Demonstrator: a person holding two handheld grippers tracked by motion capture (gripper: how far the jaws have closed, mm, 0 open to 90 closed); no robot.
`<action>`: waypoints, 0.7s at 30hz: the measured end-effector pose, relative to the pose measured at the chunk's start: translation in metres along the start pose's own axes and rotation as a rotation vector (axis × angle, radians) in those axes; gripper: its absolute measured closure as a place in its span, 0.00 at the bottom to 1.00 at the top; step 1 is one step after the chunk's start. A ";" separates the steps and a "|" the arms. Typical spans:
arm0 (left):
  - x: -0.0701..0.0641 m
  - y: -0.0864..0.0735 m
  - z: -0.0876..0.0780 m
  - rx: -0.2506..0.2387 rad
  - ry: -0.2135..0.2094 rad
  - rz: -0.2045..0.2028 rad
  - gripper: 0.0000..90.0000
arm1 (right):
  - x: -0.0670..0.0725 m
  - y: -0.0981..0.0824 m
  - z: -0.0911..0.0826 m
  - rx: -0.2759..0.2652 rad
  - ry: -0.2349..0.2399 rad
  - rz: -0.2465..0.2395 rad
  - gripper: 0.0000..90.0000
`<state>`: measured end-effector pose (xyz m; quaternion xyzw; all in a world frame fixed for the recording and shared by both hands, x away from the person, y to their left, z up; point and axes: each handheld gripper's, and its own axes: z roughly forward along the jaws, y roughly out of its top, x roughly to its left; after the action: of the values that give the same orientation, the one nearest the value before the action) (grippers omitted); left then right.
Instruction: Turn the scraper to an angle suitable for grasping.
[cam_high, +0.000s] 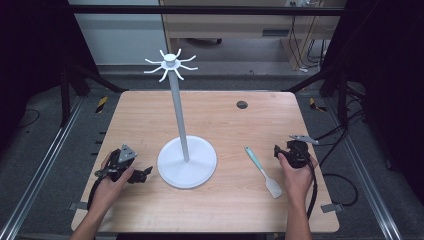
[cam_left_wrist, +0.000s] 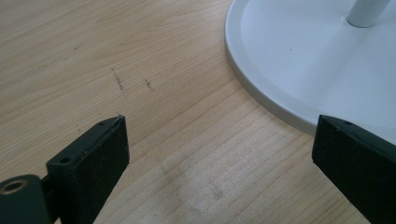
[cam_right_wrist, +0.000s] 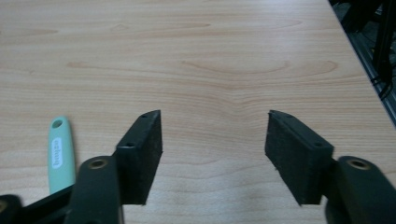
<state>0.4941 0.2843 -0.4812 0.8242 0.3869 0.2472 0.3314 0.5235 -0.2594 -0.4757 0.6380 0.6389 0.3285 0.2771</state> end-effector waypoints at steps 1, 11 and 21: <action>0.000 0.000 0.000 0.000 0.000 0.001 0.04 | 0.002 0.000 0.001 0.010 0.009 -0.013 0.52; 0.000 0.000 0.000 0.003 0.000 0.004 0.04 | 0.035 0.001 0.008 0.086 0.078 -0.161 0.93; -0.001 0.000 0.000 0.002 -0.001 0.005 0.04 | 0.061 -0.001 0.018 0.159 0.155 -0.279 1.00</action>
<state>0.4940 0.2831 -0.4815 0.8257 0.3850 0.2473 0.3299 0.5347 -0.1975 -0.4843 0.5357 0.7647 0.2834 0.2188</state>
